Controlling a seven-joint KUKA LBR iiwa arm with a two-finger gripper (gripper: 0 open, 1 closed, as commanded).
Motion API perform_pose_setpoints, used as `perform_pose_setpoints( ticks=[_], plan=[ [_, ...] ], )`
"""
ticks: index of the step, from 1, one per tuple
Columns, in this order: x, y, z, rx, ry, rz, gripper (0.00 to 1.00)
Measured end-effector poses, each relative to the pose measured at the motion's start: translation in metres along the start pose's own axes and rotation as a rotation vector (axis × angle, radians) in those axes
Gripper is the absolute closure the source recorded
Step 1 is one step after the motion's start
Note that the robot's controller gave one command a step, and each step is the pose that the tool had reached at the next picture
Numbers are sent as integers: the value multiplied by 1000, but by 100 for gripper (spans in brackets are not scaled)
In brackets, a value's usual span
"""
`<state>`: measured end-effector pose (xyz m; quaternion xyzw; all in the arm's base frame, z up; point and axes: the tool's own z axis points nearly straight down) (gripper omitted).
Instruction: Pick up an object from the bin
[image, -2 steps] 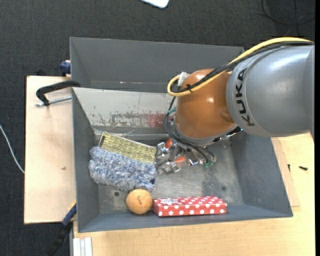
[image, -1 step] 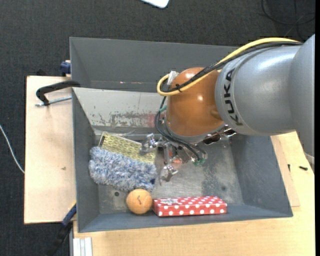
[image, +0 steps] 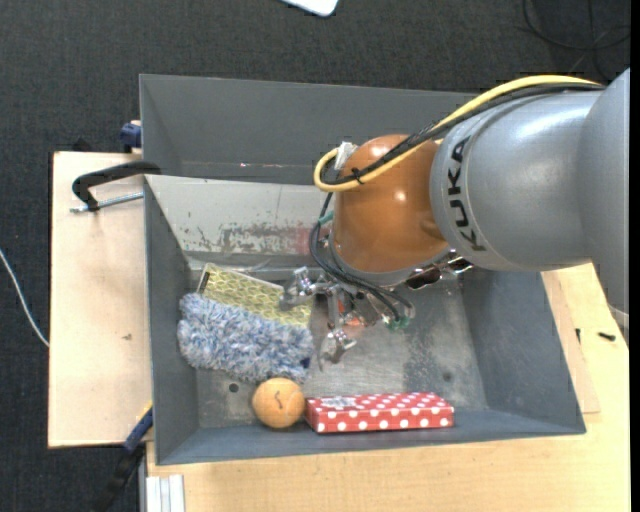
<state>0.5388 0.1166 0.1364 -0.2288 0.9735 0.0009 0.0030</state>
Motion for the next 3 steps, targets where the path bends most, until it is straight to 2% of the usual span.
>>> perform_pose_setpoints(
  ticks=[1,2,3],
  plan=[
    [24,16,61,5,-9,57,100],
    [24,16,61,5,-9,57,100],
    [24,24,-92,1,-1,-33,100]
  ],
)
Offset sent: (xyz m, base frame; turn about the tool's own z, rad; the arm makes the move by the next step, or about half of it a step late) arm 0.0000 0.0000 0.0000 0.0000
